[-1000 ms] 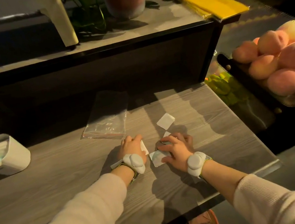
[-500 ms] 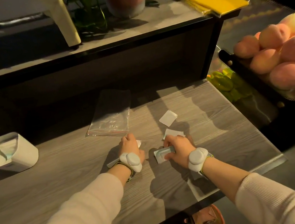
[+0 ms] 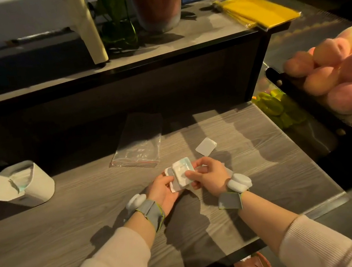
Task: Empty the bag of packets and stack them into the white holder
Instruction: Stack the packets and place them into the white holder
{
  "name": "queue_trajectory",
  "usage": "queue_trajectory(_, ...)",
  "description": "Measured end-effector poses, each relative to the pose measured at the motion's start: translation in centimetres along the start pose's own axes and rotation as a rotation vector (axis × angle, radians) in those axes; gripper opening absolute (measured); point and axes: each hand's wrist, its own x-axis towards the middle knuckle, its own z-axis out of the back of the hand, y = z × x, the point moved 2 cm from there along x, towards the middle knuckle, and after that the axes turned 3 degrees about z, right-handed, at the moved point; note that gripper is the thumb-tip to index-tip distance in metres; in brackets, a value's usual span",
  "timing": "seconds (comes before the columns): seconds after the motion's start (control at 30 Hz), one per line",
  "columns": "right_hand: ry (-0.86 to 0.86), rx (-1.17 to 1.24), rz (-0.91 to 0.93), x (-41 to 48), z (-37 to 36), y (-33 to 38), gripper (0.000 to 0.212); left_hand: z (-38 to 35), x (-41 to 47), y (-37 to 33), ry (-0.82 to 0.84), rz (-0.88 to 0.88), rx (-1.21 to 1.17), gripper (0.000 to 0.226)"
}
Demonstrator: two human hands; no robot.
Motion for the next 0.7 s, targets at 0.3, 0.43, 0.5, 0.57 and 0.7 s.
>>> queue_trajectory(0.3, 0.032, -0.5, 0.01, 0.8, 0.5, -0.2, 0.034, -0.2, 0.1, 0.2, 0.051, 0.042, 0.085, 0.039)
queue_trajectory(0.43, -0.183, -0.723, 0.074, 2.4, 3.7, 0.1, 0.018, 0.1, 0.7, -0.2, -0.013, 0.042, 0.097, 0.04)
queue_trajectory(0.5, -0.156, -0.829, 0.051, 3.2, 4.9, -0.8, 0.035, 0.3, 1.0, -0.3, -0.043, 0.043, 0.079, 0.039)
queue_trajectory(0.57, -0.098, -0.985, 0.014, 3.4, 5.5, -1.6, 0.052, 0.4, 1.2, -0.3, -0.058, 0.062, 0.081, 0.038)
queue_trajectory(0.7, -0.106, -1.049, 0.076, 2.9, 5.6, -2.1, 0.05, 0.2, 1.5, -0.2, -0.068, 0.081, 0.09, 0.038)
